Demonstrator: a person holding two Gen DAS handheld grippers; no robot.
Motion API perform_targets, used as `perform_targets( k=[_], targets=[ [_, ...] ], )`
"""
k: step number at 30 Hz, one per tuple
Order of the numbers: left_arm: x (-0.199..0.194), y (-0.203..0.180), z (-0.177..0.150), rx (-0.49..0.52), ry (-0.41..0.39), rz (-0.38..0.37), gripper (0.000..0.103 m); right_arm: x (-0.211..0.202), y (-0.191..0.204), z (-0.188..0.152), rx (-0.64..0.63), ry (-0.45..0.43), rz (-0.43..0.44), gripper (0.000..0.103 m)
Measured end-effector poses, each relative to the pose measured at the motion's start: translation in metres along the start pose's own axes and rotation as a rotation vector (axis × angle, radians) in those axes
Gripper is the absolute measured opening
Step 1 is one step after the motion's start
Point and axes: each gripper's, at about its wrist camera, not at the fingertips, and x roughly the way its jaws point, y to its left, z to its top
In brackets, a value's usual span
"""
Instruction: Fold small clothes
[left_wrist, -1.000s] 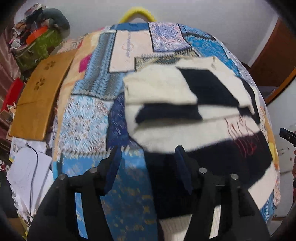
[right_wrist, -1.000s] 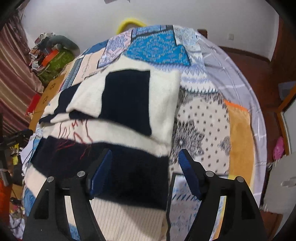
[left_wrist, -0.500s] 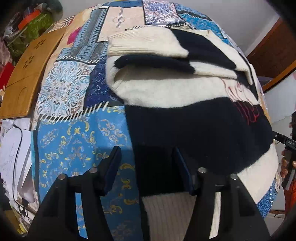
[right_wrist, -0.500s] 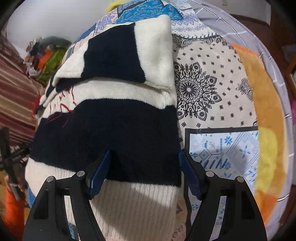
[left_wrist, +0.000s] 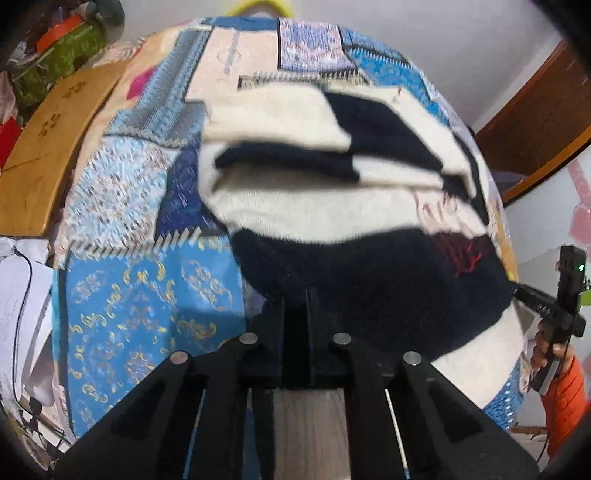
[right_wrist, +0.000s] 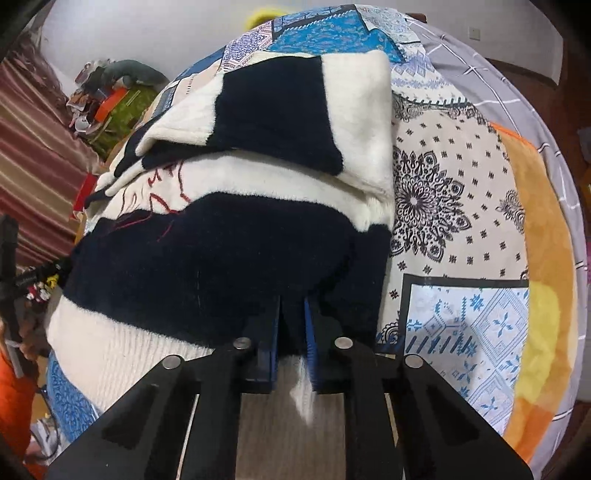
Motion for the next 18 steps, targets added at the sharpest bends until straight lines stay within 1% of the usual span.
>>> perform_targets(
  k=[2,5,7,10,12,14,16,17,18],
  targets=[
    [-0.014,0.002,0.007,-0.009,-0.041,0.000,0.009,-0.001,-0.003,0.002,0.000,-0.005,-0.002,0.009],
    [-0.031,0.007,0.017,-0.026,-0.093,-0.007,0.008,-0.011,-0.006,0.005,0.008,-0.038,-0.001,0.008],
    [-0.045,0.009,0.026,-0.026,-0.137,0.003,0.001,-0.018,-0.007,0.006,0.010,-0.060,0.002,0.008],
    [-0.073,0.013,0.042,-0.020,-0.232,0.027,0.000,-0.036,-0.004,0.013,-0.014,-0.124,-0.010,0.007],
    [-0.089,0.014,0.054,-0.013,-0.276,0.034,0.000,-0.048,0.001,0.023,-0.029,-0.170,-0.011,0.007],
    [-0.093,0.012,0.063,-0.001,-0.271,0.024,0.000,-0.057,0.004,0.032,-0.037,-0.197,-0.003,0.006],
    [-0.091,0.011,0.066,0.008,-0.253,0.031,0.002,-0.065,0.011,0.043,-0.056,-0.237,-0.017,0.005],
    [-0.088,0.010,0.066,0.015,-0.243,0.039,0.006,-0.069,0.013,0.049,-0.062,-0.257,-0.020,0.005],
    [-0.082,0.007,0.064,0.030,-0.224,0.048,0.014,-0.071,0.016,0.053,-0.062,-0.270,-0.017,0.005]
  ],
)
